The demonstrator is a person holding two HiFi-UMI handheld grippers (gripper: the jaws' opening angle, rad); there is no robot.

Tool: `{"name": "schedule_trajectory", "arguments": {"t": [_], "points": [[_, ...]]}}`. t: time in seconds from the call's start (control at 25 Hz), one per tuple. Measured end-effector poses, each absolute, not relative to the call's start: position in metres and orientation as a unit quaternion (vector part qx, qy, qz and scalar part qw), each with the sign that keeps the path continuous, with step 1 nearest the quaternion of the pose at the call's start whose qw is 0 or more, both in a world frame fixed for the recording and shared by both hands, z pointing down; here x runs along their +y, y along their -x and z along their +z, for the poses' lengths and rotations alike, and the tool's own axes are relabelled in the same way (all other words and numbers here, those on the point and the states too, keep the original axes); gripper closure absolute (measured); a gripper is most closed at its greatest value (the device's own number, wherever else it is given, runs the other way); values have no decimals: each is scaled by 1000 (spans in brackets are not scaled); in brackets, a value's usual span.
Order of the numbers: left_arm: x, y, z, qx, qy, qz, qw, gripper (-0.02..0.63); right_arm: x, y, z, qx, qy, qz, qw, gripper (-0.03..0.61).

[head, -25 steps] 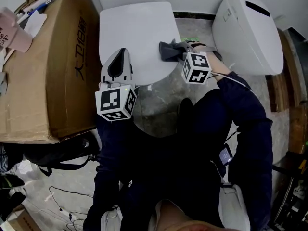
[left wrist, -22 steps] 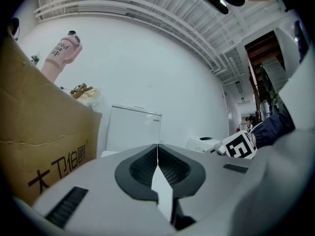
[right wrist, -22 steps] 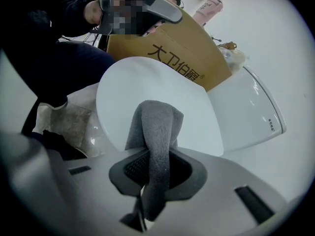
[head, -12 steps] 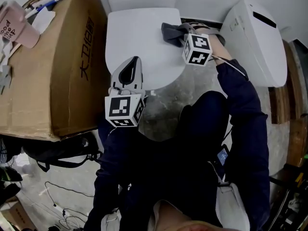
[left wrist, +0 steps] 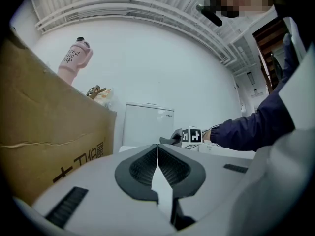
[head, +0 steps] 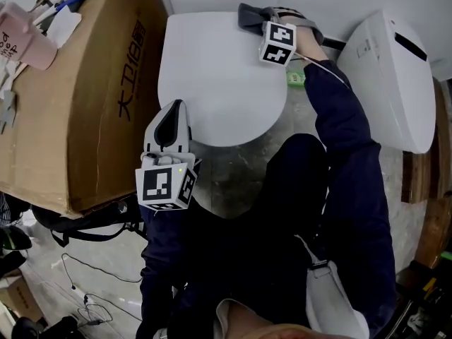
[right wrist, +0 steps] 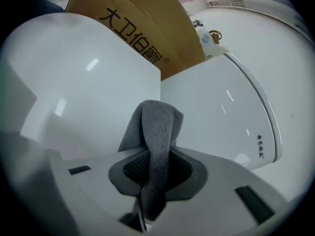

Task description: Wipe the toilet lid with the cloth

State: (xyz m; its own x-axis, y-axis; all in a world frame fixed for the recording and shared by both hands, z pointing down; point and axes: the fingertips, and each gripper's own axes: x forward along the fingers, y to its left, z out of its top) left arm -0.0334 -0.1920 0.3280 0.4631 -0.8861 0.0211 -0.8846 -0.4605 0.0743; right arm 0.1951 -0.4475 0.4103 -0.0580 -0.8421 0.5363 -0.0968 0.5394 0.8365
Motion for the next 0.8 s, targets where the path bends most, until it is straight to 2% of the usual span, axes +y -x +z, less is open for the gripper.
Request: {"name": "schedule_trajectory", "arguments": {"t": [0.36, 0.8], "points": [[-208, 36, 336, -533, -845, -14, 45, 597, -481, -196, 434, -653, -346, -275, 615, 515], [-204, 30, 332, -510, -858, -27, 49, 597, -439, -182, 442, -653, -326, -264, 631, 515]]}}
